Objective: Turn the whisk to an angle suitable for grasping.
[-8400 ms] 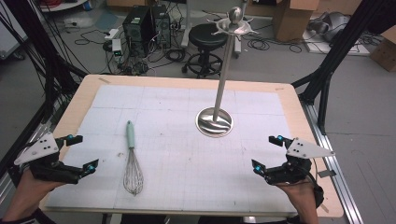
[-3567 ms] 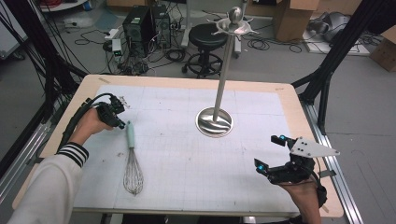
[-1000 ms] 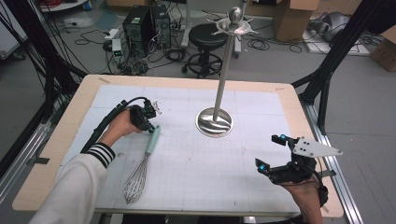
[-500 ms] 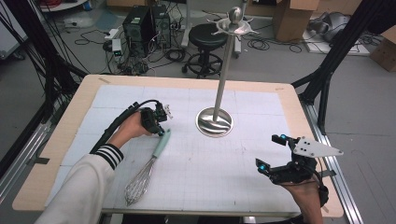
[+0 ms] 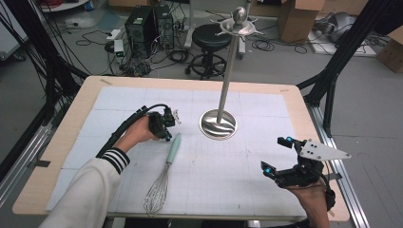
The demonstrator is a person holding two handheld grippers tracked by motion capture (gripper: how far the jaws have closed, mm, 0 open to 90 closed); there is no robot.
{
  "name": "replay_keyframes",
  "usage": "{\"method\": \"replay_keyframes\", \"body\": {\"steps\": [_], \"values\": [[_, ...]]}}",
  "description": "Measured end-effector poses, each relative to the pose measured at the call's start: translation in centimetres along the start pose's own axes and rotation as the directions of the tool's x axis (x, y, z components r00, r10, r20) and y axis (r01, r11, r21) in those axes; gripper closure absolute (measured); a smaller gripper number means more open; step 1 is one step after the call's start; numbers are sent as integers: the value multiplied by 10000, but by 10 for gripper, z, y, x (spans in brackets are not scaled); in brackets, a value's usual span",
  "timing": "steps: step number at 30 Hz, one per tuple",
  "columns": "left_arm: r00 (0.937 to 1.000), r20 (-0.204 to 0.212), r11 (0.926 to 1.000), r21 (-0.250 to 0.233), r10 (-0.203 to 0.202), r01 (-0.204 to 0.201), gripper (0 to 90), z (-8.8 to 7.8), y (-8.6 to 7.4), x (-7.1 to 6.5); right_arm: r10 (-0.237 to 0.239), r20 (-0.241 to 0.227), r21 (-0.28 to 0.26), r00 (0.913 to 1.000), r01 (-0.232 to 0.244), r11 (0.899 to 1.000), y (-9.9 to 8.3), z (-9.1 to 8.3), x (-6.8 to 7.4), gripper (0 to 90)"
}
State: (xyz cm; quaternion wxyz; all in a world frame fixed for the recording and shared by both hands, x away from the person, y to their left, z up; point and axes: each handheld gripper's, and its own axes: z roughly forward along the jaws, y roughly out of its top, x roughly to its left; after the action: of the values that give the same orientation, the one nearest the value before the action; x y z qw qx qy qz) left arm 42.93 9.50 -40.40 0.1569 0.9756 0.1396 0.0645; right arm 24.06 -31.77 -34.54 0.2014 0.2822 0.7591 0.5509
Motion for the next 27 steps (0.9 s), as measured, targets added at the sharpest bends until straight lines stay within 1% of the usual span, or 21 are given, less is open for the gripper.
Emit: {"method": "replay_keyframes", "body": {"steps": [6,13,15,16,17,18,19,20,22,27], "values": [[10000,-40,10000,-18,-19,19,900,-6,-1,-1,-9,-12,-21,10000,9,10000,0,0,0,7],[9999,-45,9996,-243,114,-115,900,-14,-1,-3,-28,5,-48,10000,28,10000,1,0,0,7],[9998,-44,9993,-345,171,-173,900,-18,-1,-4,-29,1,-35,10000,29,10000,1,-1,0,7],[9996,-10,9984,-486,287,-287,900,-22,-2,-5,-20,14,-33,10000,20,10000,1,-1,0,7],[9996,-10,9984,-486,287,-287,900,-22,-2,-5,-20,14,-33,10000,20,10000,1,-1,0,7],[9993,89,9971,-673,373,-366,900,-27,-2,-7,-32,15,-32,10000,32,10000,1,-1,0,7],[9993,89,9971,-673,373,-366,900,-27,-2,-7,-32,17,-28,10000,32,10000,1,-1,0,7],[9987,156,9955,-824,479,-465,900,-33,-2,-9,-23,7,-32,10000,23,10000,1,-1,0,7],[9987,177,9948,-907,487,-469,900,-36,-2,-10,-20,9,-27,10000,20,10000,1,-1,1,7],[9967,151,9875,-1372,802,-774,900,-50,-1,-16,-23,-14,-23,10000,23,10000,2,0,1,7]]}}
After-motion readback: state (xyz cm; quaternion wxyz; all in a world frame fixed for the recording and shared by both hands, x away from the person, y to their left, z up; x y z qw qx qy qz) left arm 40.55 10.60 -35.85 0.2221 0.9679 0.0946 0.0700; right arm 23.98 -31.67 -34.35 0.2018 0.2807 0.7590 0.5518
